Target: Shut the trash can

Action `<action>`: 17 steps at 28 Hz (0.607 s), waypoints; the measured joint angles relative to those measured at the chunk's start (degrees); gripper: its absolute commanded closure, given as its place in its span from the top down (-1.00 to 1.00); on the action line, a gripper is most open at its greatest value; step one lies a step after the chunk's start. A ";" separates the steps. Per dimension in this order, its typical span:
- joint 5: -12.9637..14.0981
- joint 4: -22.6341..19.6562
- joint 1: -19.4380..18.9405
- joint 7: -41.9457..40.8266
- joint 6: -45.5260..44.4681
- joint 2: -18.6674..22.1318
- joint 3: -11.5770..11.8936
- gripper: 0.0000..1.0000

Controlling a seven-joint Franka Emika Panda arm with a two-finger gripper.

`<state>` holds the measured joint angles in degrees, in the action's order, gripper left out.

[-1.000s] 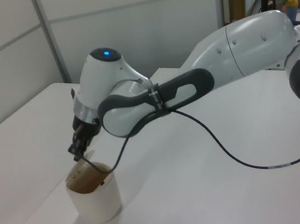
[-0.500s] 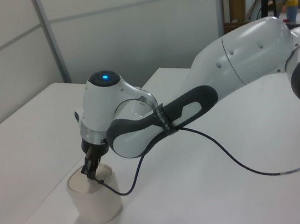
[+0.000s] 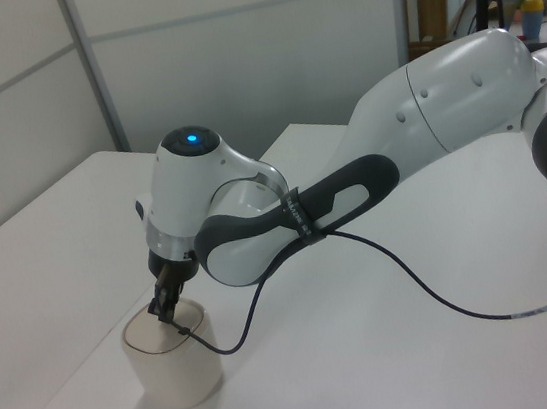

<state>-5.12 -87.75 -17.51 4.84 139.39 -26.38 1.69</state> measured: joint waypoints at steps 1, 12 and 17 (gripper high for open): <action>0.00 0.03 0.04 0.00 0.00 0.14 0.11 -0.98; 0.00 0.18 1.92 0.00 -7.92 4.69 0.66 -0.68; 0.00 0.46 2.69 0.00 -18.44 7.39 2.34 -0.43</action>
<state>-5.12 -87.28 -14.83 4.84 120.95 -18.99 4.03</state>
